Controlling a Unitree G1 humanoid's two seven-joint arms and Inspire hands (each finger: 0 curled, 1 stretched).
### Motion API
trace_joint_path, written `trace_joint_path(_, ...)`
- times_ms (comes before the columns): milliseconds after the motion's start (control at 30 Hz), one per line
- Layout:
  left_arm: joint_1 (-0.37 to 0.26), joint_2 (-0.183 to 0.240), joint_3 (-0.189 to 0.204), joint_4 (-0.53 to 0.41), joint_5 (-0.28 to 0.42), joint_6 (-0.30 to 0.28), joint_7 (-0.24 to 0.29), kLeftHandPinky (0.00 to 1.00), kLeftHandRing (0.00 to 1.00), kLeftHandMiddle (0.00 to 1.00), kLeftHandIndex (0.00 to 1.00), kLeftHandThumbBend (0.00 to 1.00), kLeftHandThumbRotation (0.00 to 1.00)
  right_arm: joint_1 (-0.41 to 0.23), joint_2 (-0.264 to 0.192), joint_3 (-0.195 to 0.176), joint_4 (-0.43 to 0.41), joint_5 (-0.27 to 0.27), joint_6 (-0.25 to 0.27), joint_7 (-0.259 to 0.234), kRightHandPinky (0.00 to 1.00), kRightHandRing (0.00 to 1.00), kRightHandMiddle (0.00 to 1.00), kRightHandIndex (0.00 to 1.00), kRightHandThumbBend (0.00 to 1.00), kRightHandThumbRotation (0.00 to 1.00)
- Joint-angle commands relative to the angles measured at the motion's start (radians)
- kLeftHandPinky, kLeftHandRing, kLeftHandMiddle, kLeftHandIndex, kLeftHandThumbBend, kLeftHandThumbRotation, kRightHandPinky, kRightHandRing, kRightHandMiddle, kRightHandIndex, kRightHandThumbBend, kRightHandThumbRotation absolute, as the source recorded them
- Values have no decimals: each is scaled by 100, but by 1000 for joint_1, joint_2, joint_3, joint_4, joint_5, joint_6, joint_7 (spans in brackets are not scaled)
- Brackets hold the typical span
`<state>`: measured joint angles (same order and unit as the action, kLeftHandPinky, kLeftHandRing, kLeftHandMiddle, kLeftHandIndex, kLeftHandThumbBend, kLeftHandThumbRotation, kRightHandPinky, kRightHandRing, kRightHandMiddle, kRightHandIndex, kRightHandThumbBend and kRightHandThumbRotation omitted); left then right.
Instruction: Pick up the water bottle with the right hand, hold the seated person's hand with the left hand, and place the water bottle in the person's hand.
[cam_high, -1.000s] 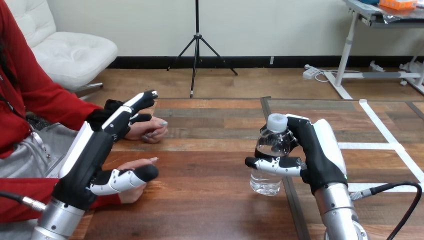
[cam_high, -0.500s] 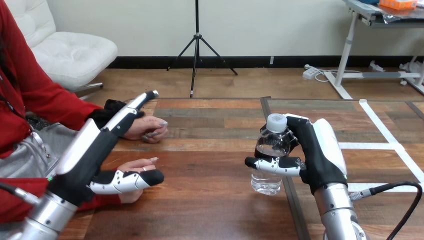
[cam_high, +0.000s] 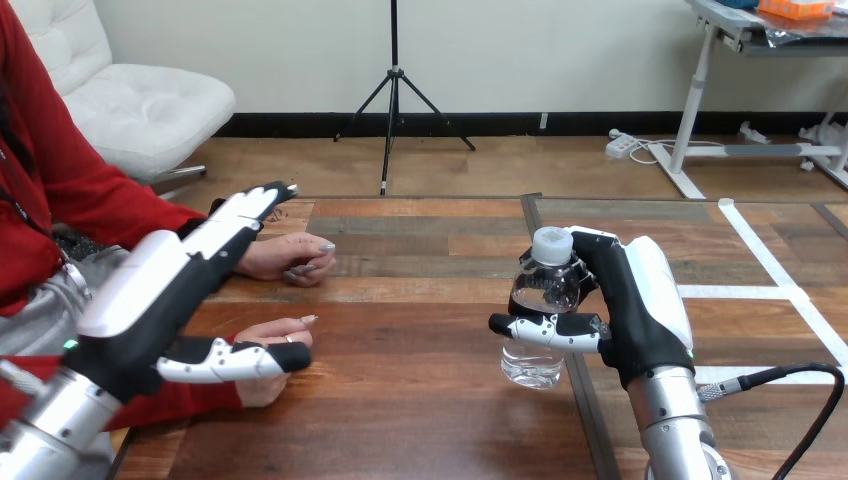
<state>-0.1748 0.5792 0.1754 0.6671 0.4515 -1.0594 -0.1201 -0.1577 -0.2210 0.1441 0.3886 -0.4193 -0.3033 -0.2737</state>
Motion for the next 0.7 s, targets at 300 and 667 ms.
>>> trace_joint_path(300, -76, 136, -66, 9, 124, 37, 84, 98, 100, 100, 100, 100, 80, -42, 15, -10, -37, 7, -17, -9, 38, 43, 48, 51, 81, 0)
trace_joint_path(667, -144, 221, -150, 81, 249, 61, 180, 97, 100, 100, 100, 100, 80, -41, 13, -15, -46, 12, -24, -8, 38, 43, 48, 51, 81, 0)
